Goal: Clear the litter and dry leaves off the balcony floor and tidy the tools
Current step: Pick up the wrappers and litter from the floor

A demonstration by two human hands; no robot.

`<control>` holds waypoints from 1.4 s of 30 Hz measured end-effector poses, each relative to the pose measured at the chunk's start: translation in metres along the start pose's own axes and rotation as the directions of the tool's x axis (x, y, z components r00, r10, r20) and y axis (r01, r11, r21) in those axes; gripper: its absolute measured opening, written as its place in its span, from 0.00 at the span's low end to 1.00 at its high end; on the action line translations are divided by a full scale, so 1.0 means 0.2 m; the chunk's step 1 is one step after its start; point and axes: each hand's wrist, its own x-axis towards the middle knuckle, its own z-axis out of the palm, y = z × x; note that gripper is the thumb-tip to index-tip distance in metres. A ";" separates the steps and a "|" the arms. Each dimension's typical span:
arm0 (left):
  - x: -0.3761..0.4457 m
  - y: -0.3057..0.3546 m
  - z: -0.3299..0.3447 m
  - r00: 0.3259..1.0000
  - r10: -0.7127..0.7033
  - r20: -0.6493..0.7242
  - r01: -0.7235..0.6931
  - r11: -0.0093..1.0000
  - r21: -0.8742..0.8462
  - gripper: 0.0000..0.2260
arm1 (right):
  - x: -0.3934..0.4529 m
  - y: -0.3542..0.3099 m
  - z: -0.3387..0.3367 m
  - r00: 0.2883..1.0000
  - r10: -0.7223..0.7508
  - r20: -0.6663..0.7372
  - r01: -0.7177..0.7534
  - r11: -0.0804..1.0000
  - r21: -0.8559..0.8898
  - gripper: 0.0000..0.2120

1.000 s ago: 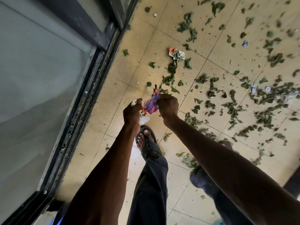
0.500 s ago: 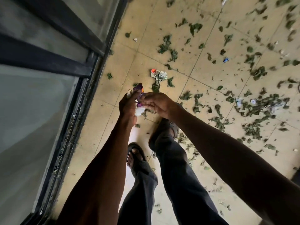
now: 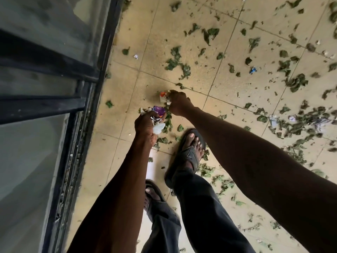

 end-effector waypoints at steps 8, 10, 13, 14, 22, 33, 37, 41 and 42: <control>-0.24 0.05 -0.04 0.981 -0.072 0.179 0.078 0.996 -0.031 0.06 | -0.46 -0.01 -0.11 0.845 0.535 0.011 -0.061 0.075 0.995 0.08; -0.35 0.08 -0.03 0.964 -0.112 0.241 0.114 0.993 0.008 0.06 | -0.64 -0.03 -0.14 0.833 0.540 0.116 -0.011 -0.193 0.981 0.08; -0.59 0.09 -0.04 0.964 -0.148 0.223 0.120 0.984 0.132 0.10 | -0.93 -0.07 -0.16 0.821 0.554 0.136 0.053 -0.312 0.949 0.10; -0.67 0.08 -0.04 0.959 -0.164 0.232 0.125 0.977 0.174 0.13 | -1.02 -0.09 -0.16 0.823 0.553 0.134 0.080 -0.345 0.935 0.11; -1.25 -0.09 -0.02 0.893 -0.238 0.382 0.054 0.900 0.433 0.14 | -1.74 -0.20 -0.19 0.789 0.605 -0.105 0.196 -0.087 0.977 0.14; -1.50 -0.52 0.28 0.862 -0.325 0.390 0.093 0.856 0.509 0.39 | -2.20 0.22 -0.32 0.884 0.460 -0.080 0.160 -0.139 0.977 0.15; -1.62 -0.63 0.51 0.920 -0.240 0.310 0.058 0.866 0.497 0.27 | -2.21 0.56 -0.34 0.810 0.584 -0.044 0.224 -0.239 0.945 0.12; -1.54 -0.78 0.72 0.925 -0.266 0.273 0.086 0.843 0.531 0.33 | -2.13 0.93 -0.27 0.730 0.675 0.103 0.180 -0.335 0.925 0.12; -1.54 -0.85 0.79 0.927 -0.270 0.261 0.093 0.838 0.537 0.33 | -2.11 1.03 -0.25 0.738 0.663 0.129 0.151 -0.348 0.925 0.13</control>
